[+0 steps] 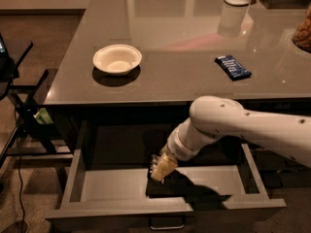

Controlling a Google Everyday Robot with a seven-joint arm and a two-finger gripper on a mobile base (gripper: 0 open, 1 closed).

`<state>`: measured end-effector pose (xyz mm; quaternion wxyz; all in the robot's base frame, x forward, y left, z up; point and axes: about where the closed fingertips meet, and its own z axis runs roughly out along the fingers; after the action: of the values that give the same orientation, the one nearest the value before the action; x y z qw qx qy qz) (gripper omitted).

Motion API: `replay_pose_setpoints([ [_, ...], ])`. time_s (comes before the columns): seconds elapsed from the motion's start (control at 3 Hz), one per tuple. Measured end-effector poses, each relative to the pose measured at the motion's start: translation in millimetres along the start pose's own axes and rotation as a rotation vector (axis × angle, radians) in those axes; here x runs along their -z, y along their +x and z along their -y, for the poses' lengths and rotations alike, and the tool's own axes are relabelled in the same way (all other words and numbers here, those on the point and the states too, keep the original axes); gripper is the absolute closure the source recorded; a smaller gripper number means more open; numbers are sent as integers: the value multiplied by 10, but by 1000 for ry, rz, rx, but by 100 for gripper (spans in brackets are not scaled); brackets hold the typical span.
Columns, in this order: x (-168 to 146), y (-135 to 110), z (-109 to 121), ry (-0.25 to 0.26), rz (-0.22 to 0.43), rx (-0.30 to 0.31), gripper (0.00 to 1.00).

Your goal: Place rxbar chocolate into top drawer

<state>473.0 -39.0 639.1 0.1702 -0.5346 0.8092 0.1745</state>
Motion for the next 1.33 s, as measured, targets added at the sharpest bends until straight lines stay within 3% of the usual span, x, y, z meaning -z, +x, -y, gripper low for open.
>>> replay_pose_setpoints([
  [0.33,-203,-338,254,5,6,20,100],
  [0.67,-205,-339,253,5,5,20,100],
  [1.33,-205,-339,253,5,5,20,58],
])
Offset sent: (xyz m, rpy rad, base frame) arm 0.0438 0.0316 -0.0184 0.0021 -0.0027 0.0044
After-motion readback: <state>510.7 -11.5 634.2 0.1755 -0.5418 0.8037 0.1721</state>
